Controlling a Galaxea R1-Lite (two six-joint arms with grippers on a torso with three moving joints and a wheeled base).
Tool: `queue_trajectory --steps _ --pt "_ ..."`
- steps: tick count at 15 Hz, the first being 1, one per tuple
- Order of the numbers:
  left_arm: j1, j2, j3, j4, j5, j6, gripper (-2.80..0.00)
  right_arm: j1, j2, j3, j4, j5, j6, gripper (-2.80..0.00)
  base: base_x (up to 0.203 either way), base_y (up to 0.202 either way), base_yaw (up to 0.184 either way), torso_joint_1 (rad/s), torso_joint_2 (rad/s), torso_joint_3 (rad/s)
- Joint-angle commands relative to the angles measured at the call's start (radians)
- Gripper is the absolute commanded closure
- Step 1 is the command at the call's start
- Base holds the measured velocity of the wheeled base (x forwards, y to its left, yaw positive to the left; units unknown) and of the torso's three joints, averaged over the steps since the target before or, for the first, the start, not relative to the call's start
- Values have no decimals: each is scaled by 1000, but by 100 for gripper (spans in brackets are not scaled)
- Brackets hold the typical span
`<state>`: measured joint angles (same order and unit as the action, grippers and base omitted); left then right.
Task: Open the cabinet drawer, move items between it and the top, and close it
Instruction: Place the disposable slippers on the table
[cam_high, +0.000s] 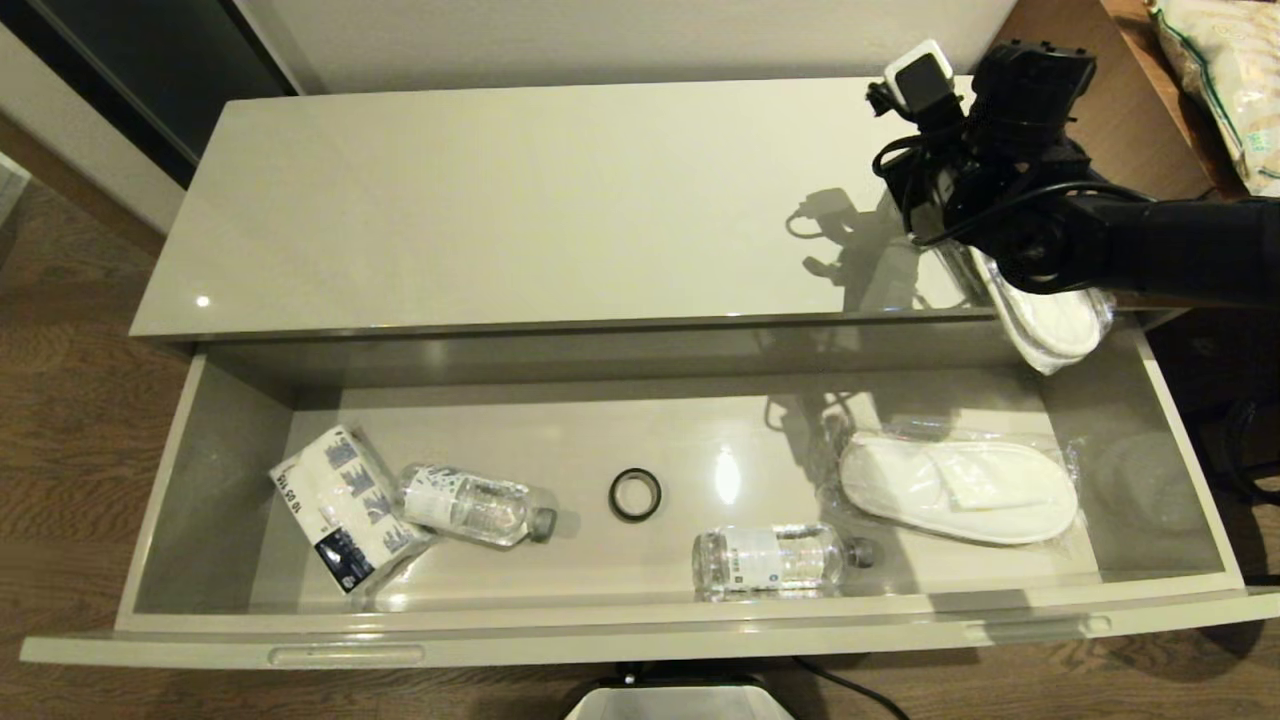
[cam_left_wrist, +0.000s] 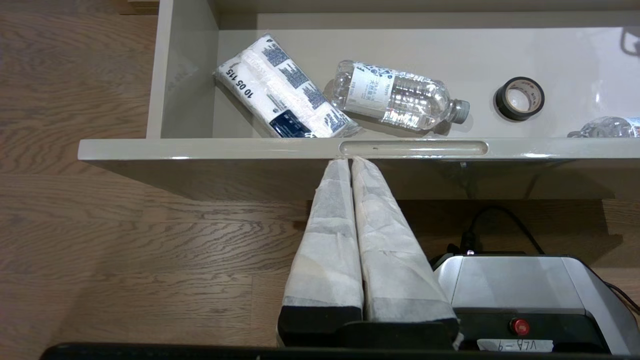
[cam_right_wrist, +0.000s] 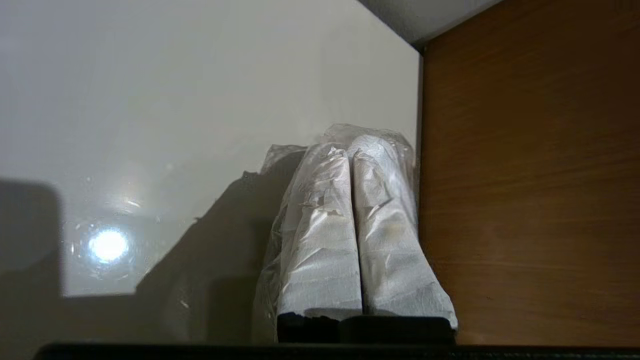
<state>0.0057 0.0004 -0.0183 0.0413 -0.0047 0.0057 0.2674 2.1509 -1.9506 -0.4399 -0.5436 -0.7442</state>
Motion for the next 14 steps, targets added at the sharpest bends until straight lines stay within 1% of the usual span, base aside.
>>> queue_trajectory --steps 1,3,6,7,8,10,12,13,14 --pt "0 0 0 0 0 0 0 19 -12 -2 -68 1 -36 0 0 0 0 0 0 0" --pt "0 0 0 0 0 0 0 51 -25 0 -133 35 -94 0 0 0 0 0 0 0" --pt "0 0 0 0 0 0 0 61 -18 -2 -104 58 -98 0 0 0 0 0 0 0" --pt "0 0 0 0 0 0 0 61 -8 -2 -96 71 -98 0 0 0 0 0 0 0" --pt "0 0 0 0 0 0 0 61 2 -2 -116 95 -97 0 0 0 0 0 0 0" --pt "0 0 0 0 0 0 0 61 19 0 -167 114 -104 0 0 0 0 0 0 0" --pt "0 0 0 0 0 0 0 54 52 -1 -163 115 -110 0 0 0 0 0 0 0" --pt "0 0 0 0 0 0 0 36 72 -1 -170 116 -118 0 0 0 0 0 0 0" --pt "0 0 0 0 0 0 0 20 86 -1 -182 112 -148 0 0 0 0 0 0 0"
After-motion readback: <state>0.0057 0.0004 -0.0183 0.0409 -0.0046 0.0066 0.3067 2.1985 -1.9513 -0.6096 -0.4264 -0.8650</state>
